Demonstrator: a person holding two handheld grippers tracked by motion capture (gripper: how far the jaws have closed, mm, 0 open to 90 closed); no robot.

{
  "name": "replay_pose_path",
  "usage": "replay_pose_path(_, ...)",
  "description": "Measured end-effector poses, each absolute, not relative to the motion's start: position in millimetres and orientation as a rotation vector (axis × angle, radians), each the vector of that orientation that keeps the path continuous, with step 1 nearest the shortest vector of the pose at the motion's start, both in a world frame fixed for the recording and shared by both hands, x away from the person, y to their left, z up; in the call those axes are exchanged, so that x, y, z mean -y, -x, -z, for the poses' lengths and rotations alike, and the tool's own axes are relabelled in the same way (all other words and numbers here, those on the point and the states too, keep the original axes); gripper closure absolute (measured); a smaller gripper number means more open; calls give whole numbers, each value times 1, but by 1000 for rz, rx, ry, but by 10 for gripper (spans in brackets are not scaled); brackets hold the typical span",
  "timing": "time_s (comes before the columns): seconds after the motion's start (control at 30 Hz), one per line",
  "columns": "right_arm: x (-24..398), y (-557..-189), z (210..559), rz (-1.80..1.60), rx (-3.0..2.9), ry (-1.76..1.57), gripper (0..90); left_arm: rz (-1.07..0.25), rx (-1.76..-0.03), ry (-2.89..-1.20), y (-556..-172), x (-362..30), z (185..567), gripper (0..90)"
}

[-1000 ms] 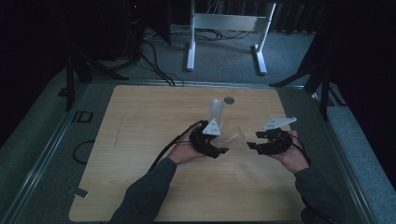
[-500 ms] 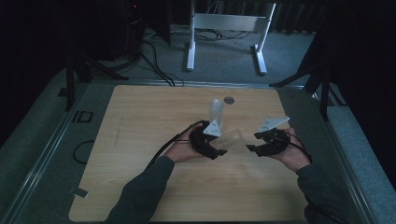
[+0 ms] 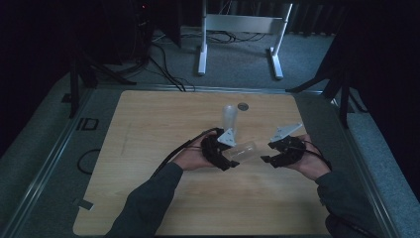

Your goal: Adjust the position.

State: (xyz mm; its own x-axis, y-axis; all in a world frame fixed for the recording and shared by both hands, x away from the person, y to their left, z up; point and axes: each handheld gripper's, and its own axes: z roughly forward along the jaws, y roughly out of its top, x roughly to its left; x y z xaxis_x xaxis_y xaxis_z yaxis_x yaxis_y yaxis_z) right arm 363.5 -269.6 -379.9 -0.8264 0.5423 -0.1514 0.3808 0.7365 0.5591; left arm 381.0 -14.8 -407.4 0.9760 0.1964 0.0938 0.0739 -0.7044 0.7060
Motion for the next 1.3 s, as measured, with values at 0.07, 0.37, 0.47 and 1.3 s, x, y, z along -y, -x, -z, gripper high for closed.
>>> replay_pose_path(0.07, 269, -363, 380, -741, -2646, -710, 405, -201, -186, -2359, -381, 15, 408, 316)
replay_pose_path(0.37, 265, -364, 375, -701, -2684, -662, 406, -206, -182, -2402, -383, 15, 413, 317)
replay_pose_path(0.47, 264, -365, 374, -685, -2702, -653, 405, -213, -171, -2428, -383, 16, 415, 317)
replay_pose_path(1.3, 241, -368, 373, -595, -2800, -552, 356, -319, -81, -2525, -373, 29, 420, 317)
